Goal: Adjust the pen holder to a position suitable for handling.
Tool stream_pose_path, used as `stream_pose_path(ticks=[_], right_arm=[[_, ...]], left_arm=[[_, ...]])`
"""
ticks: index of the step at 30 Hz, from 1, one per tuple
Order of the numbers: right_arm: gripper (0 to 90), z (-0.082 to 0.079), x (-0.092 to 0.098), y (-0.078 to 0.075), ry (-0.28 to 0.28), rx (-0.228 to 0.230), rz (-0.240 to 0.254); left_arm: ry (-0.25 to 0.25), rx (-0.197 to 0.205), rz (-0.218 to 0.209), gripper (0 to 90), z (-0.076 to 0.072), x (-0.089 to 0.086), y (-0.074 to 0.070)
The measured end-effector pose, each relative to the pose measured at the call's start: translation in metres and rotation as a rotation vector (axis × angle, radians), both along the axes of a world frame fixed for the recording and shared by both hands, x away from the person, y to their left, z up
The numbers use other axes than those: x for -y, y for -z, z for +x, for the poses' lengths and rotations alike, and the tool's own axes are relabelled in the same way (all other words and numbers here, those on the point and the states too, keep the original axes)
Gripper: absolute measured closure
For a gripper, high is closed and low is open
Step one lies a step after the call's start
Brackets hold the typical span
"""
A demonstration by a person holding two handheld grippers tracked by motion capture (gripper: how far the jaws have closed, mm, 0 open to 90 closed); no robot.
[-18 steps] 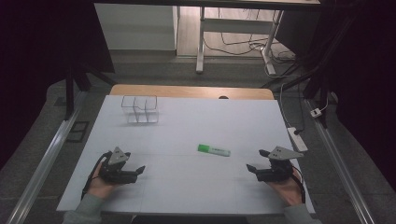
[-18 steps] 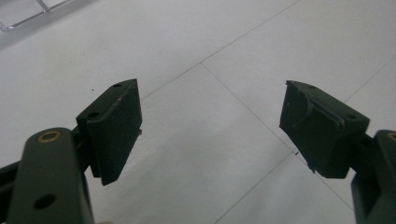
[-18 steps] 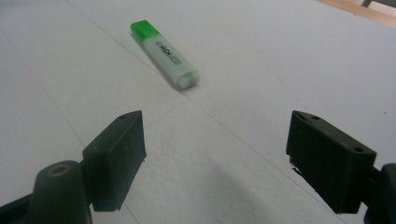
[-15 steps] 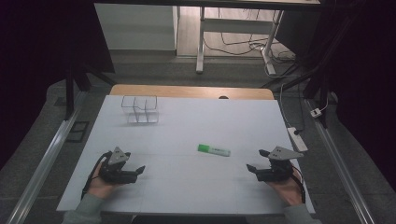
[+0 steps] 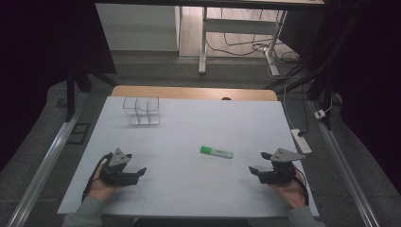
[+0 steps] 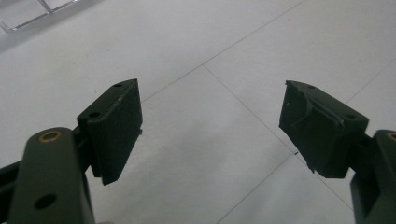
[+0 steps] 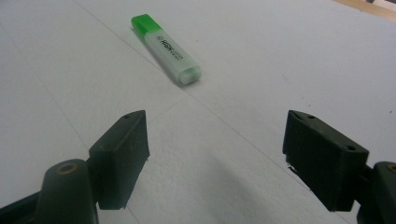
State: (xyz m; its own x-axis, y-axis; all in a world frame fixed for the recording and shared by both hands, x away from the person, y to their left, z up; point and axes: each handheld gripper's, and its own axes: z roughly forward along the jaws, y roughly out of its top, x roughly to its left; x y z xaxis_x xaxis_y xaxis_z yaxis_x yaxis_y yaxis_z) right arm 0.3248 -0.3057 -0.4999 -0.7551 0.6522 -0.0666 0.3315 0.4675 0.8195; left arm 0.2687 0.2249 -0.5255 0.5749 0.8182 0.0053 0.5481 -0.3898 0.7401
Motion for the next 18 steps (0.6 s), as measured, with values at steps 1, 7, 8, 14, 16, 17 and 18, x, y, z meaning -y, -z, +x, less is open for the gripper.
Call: stream_pose_path(ticks=[1, 7, 8, 14, 16, 17, 18], right_arm=[[22.2, 0.0001, 0.0, 0.0, 0.001, 0.0, -0.001], [22.3, 0.0009, -0.0007, 0.001, 0.001, -0.008, -0.009], [22.5, 0.001, -0.0008, 0.0011, 0.004, -0.006, -0.008], [23.4, 0.0025, 0.0003, 0.0007, 0.009, -0.014, -0.006], [23.4, 0.0026, 0.0002, 0.0009, 0.009, -0.015, -0.006], [23.4, 0.0026, 0.0001, 0.0008, 0.009, -0.013, -0.006], [23.4, 0.0025, -0.0001, 0.0009, 0.009, -0.013, -0.005]], left_arm=[[0.001, -0.001, 0.0, 21.5, 0.0002, -0.0001, 0.0], [0.004, 0.001, -0.001, 21.6, 0.0022, -0.001, -0.0012], [0.003, 0.002, -0.001, 21.7, 0.0026, -0.001, -0.0015], [0.001, 0.003, -0.004, 21.8, 0.0061, -0.0005, -0.003], [0.0, 0.004, -0.003, 21.7, 0.0071, -0.0003, -0.0034], [-0.002, 0.004, -0.006, 21.8, 0.0077, -0.0004, -0.0034], [-0.004, 0.004, -0.007, 21.8, 0.0084, -0.0008, -0.0035]])
